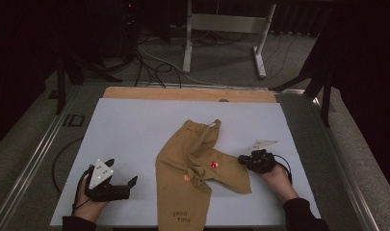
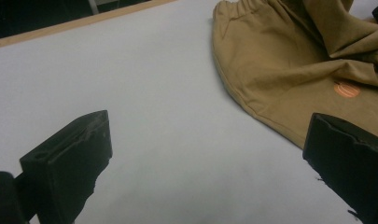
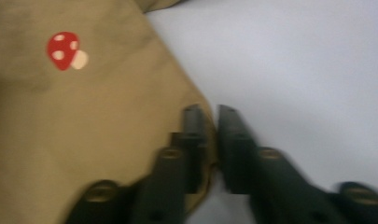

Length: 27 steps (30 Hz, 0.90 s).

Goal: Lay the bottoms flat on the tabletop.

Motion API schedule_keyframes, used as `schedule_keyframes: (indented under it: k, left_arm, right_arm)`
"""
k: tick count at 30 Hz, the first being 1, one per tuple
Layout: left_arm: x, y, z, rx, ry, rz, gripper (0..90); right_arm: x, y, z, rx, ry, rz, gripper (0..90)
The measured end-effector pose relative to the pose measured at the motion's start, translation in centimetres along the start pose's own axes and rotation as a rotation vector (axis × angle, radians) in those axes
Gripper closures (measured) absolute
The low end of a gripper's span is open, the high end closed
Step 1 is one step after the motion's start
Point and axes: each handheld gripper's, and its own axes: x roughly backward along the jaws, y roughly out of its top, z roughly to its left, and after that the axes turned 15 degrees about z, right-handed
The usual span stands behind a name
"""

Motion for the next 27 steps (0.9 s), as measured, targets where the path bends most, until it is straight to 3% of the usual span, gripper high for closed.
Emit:
schedule_keyframes:
  k: [1, 5, 15, 27]
  left_arm:
    - [0.0, 0.0, 0.0, -0.001, 0.002, -0.001, 2.2]
    - [0.2, 0.0, 0.1, 0.004, 0.003, -0.006, 2.2]
    - [0.1, 0.4, 0.0, -0.002, 0.000, -0.020, 2.2]
    - [0.0, 0.8, -0.2, -0.018, -0.007, -0.033, 2.2]
  right_arm:
    - [0.1, 0.1, 0.4, 0.001, -0.022, 0.004, 86.5]
    - [1.5, -0.2, 1.1, 0.010, -0.033, -0.030, 86.8]
    - [6.9, -4.9, 2.5, -0.128, -0.091, -0.121, 86.8]
    - [10.1, -10.0, 5.2, -0.277, -0.123, -0.146, 86.6]
